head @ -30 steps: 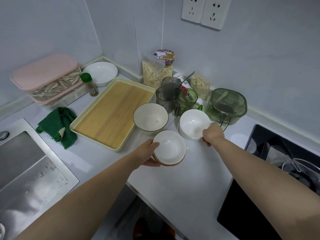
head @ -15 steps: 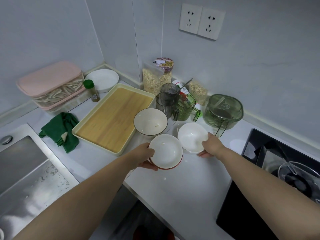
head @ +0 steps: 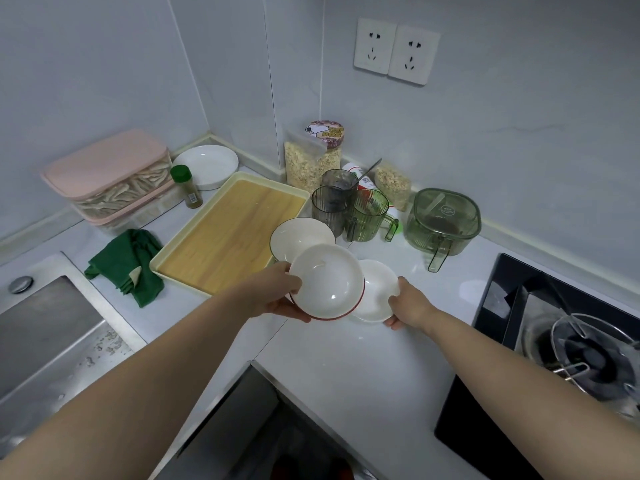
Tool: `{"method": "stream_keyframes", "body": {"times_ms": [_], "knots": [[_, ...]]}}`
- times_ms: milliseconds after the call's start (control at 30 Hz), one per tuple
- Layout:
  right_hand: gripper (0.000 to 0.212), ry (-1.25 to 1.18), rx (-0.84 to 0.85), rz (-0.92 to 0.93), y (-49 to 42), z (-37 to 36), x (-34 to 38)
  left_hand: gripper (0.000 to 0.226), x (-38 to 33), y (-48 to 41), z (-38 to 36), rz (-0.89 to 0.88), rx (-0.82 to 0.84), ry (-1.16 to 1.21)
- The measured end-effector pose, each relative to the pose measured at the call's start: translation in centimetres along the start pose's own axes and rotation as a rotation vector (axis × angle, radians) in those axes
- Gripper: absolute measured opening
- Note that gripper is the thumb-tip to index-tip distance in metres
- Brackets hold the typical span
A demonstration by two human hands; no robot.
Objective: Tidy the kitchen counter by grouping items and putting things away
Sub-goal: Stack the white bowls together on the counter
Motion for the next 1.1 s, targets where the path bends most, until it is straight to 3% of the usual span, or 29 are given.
{"method": "stream_keyframes", "body": {"times_ms": [200, 300, 367, 433, 533, 733, 900, 1100], "knots": [[0.028, 0.037, 0.100, 0.004, 2.0, -0.8, 0.7, 0.047, -0.7, 0.4, -0.4, 0.004, -0.013, 0.052], [0.036, 0.063, -0.176, 0.140, 2.8, 0.9, 1.7, 0.041, -1.0, 0.6, -1.0, -0.021, -0.045, -0.013], [0.033, -0.215, -0.229, 0.201, 4.5, 2.3, 3.4, 0.040, -1.1, 0.7, -1.4, -0.029, -0.077, -0.042], [0.030, -0.441, -0.050, 0.198, 6.2, 3.2, 5.0, 0.039, -1.3, 0.6, -1.8, -0.034, -0.090, -0.041], [0.025, -0.327, 0.058, 0.202, 7.5, 3.4, 6.5, 0.037, -1.7, 0.4, -2.6, -0.039, -0.087, 0.007], [0.023, -0.012, -0.217, 0.234, 6.4, 3.3, 6.0, 0.035, -2.3, -0.7, -4.8, -0.014, -0.098, 0.049], [0.027, 0.004, -0.282, 0.191, 5.5, 2.4, 4.9, 0.022, -1.5, -2.6, -5.6, -0.093, -0.279, -0.205], [0.032, 0.018, -0.277, 0.195, 4.4, 0.7, 4.1, 0.032, -0.1, -4.2, -5.0, -0.186, -0.413, -0.517]]}}
Point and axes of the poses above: each hand's wrist, its own y-axis away from the middle knuckle, its own z-axis out of the back of the hand, x = y × z, the point moved 1 cm from there along -y, towards the middle knuckle
